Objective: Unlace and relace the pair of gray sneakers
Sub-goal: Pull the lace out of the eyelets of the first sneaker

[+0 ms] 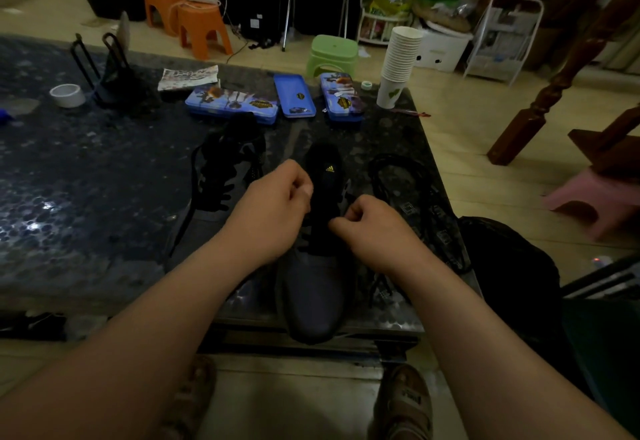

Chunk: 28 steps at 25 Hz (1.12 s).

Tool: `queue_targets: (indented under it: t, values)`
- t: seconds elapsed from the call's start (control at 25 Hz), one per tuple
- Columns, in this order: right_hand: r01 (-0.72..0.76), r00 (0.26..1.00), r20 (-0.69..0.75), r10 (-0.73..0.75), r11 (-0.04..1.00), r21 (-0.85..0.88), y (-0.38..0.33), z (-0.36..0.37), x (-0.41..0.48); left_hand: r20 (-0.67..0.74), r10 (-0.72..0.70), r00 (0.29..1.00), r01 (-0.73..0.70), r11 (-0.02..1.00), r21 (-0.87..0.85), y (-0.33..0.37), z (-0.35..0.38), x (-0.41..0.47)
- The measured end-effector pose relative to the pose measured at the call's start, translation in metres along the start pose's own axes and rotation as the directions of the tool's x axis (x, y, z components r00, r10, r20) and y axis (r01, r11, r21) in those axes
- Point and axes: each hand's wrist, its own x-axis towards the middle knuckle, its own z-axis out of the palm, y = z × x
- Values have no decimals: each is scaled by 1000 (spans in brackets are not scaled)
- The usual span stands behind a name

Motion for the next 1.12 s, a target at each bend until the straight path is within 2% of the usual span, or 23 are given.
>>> queue_targets:
  t: [0.08,0.2,0.36,0.44,0.48,0.56,0.6,0.64,0.72,0.76,0.8,0.88,0.96,1.04,1.12]
  values:
    - [-17,1000,20,16,999,31,0,-1,-2,91,-71,993,73,997,-18,-1,-5,0]
    - [2,1000,-3,-2,1000,20,-1,0,-3,213,-33,977,11,994,106,-6,-7,-3]
    - [27,993,-115,5,962,273,-11,7,-5,297,37,954,-71,992,104,-6,-13,-5]
    - [19,991,-132,12,973,230,-16,13,-5,343,44,938,-77,993,85,-4,-18,-7]
    - [12,990,-137,21,973,232,-19,16,-4,353,39,935,-70,995,76,-3,-21,-8]
    - [-16,996,-76,50,916,401,-25,19,-7,345,5,939,-31,997,70,-4,-22,-10]
    - [-7,1000,-13,15,874,487,-26,19,-14,329,-22,944,6,999,52,-4,-20,-10]
    - [44,995,54,-84,856,514,-26,18,-23,310,-59,949,57,998,15,-4,-20,-10]
    - [217,931,185,-314,887,408,-24,20,-43,298,-109,948,142,986,-90,-1,-20,-13]
    - [269,903,239,-358,903,335,-22,21,-51,303,-93,948,125,988,-88,1,-20,-14]
    - [259,904,266,-336,923,287,-19,21,-54,300,-60,952,77,996,-45,1,-20,-14]
    - [64,963,223,-150,934,351,-17,20,-48,234,-7,972,-4,999,48,2,-20,-17]
    - [-148,980,190,53,833,533,-21,17,-38,188,56,981,-67,996,54,5,-26,-24]
    - [-208,978,167,127,705,678,-27,13,-27,304,73,950,-82,997,15,6,-34,-33]
    - [-176,984,146,101,660,730,-32,15,-25,415,25,910,-30,1000,5,7,-37,-39]
